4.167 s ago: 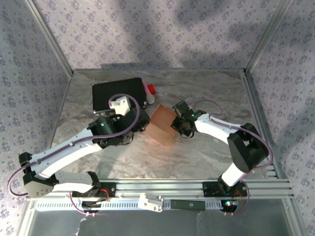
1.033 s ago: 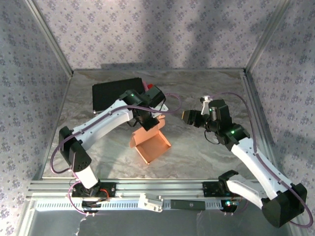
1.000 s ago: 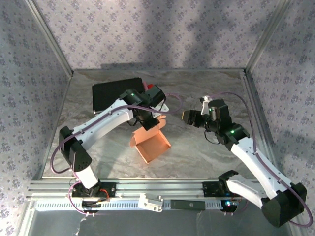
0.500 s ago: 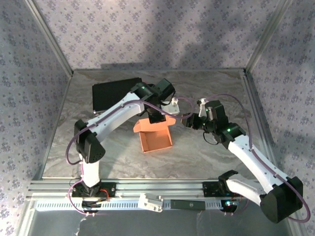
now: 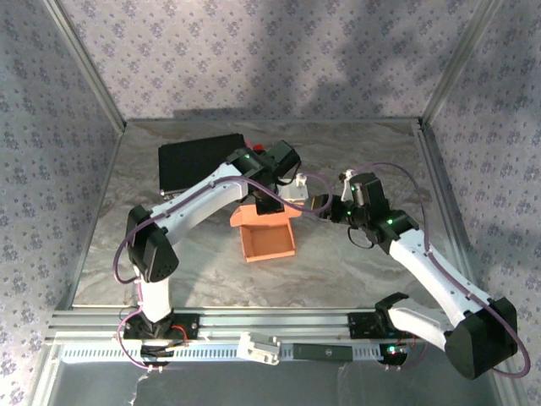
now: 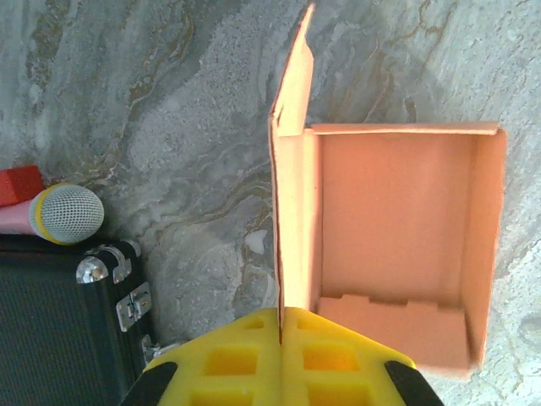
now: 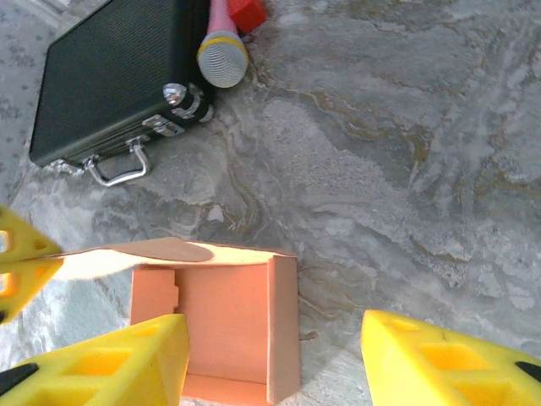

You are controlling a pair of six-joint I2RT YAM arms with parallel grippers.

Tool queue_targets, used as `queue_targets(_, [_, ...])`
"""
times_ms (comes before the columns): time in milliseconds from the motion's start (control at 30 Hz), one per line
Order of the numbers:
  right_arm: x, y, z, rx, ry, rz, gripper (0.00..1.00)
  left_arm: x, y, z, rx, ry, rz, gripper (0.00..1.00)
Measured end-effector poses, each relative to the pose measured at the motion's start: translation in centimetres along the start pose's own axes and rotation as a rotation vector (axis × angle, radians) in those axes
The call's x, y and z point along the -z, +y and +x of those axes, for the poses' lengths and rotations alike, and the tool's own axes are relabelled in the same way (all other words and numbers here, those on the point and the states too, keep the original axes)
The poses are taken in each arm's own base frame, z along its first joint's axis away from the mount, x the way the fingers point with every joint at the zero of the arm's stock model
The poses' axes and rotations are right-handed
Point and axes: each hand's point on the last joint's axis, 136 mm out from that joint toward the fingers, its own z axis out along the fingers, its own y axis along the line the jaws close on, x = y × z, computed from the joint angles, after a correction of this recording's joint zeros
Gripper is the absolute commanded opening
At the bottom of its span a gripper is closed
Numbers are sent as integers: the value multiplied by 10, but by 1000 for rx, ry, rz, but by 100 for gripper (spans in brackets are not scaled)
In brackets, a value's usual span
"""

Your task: Fold the paper box

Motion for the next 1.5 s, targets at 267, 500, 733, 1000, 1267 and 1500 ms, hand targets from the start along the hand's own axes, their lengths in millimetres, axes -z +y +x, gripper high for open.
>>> queue_targets(267, [-42,3,66,-6,130,109,53,10,-5,-6,31,-27,4,0])
queue_targets(500, [-78,-11,100,58,171,259,44,17,-7,-8,45,-40,21,0])
queue_targets(733, [-90,-10,94,88,107,279,35,21,-8,-8,57,-49,37,0])
queue_targets(1000, [-101,-6,96,111,81,278,30,19,-6,-1,86,-26,49,0])
queue_targets(1267, [-97,-6,105,148,76,255,36,15,-4,1,99,-20,56,0])
queue_targets(1500, [-93,-2,111,197,83,204,38,12,-2,-2,95,-32,57,0])
